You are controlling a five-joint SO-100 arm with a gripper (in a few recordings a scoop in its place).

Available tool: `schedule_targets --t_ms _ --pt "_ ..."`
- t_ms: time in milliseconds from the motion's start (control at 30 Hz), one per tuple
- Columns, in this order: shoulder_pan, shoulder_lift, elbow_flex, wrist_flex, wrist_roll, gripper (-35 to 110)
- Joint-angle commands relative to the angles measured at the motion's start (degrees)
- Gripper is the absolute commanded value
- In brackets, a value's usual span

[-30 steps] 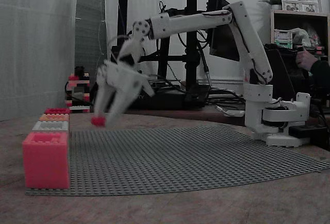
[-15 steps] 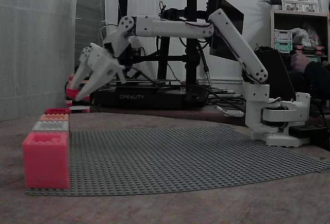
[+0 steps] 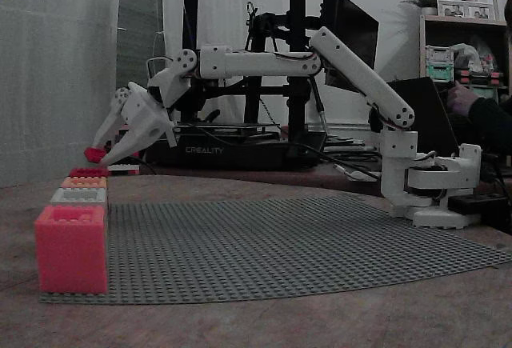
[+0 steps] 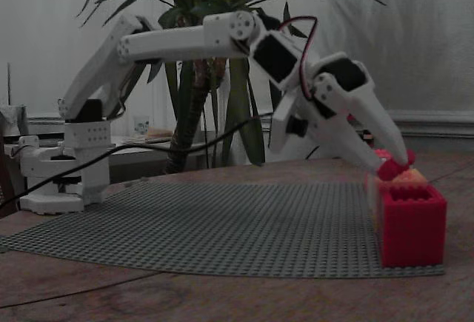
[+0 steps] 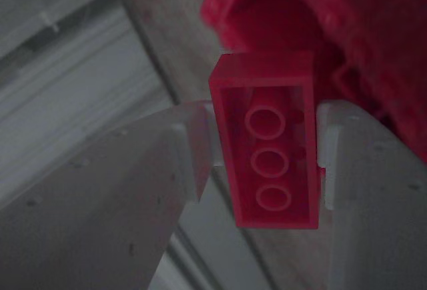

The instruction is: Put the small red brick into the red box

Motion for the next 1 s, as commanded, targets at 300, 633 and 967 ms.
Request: schedule_targets --t_ms 300,633,967 --pt "0.97 1.49 -4.66 -5.71 -2.11 18" --pt "-0.09 10.46 2.99 -5.19 -3.25 3" --pt "-8.88 51.94 50.98 -5.19 -16.88 0"
